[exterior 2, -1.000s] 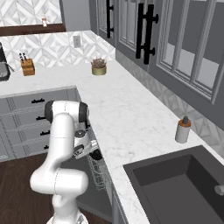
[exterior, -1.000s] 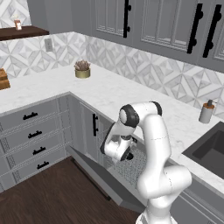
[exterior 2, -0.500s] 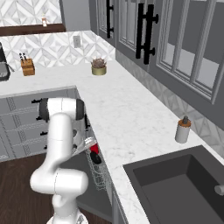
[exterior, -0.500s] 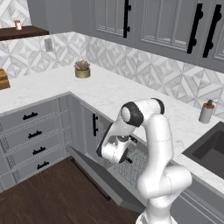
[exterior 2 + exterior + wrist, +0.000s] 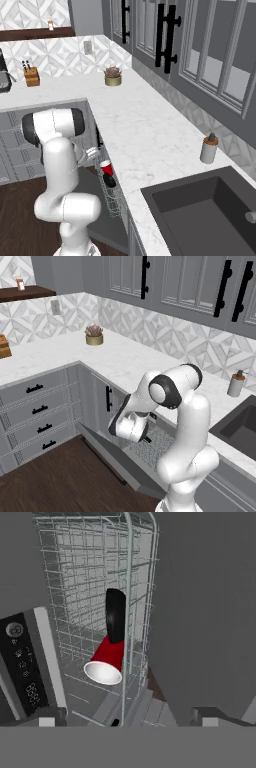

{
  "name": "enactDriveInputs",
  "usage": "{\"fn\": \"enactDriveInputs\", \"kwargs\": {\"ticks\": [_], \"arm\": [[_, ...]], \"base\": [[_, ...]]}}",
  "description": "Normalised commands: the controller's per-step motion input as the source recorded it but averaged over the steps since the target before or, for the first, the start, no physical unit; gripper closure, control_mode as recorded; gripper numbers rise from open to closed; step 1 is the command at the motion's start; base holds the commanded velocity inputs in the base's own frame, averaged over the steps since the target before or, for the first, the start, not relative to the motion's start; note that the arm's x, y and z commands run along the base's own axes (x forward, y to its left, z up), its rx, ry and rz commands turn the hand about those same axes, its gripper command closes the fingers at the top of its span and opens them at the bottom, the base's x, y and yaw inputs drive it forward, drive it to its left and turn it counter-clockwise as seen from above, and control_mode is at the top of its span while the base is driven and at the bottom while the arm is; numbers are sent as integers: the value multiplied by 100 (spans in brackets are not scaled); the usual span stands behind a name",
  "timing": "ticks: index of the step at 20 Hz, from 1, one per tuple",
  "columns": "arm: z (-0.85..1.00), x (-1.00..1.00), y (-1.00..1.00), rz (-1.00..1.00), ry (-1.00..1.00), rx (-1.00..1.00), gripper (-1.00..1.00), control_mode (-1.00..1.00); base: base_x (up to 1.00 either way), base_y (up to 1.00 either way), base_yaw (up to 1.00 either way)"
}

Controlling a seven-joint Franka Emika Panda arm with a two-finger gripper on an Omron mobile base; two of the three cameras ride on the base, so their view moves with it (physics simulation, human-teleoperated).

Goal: Pick up the cup and bowl from the counter, place them in the dishwasher, and close the dishwasher door.

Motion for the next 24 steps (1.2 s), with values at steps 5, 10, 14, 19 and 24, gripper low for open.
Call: {"fn": "enactDriveInputs", "kwargs": {"ticks": [5, 10, 14, 19, 24], "arm": [[100, 0, 36, 0, -27, 0, -100, -100], [100, 0, 8, -1, -31, 0, -100, -100], [100, 0, 0, -3, -33, 0, -100, -100], [100, 0, 0, -8, -13, 9, -100, -100], [100, 0, 1, -9, -5, 13, -100, -100]], "base": [[0, 0, 0], [0, 0, 0], [0, 0, 0], [0, 0, 0], [0, 0, 0]]}}
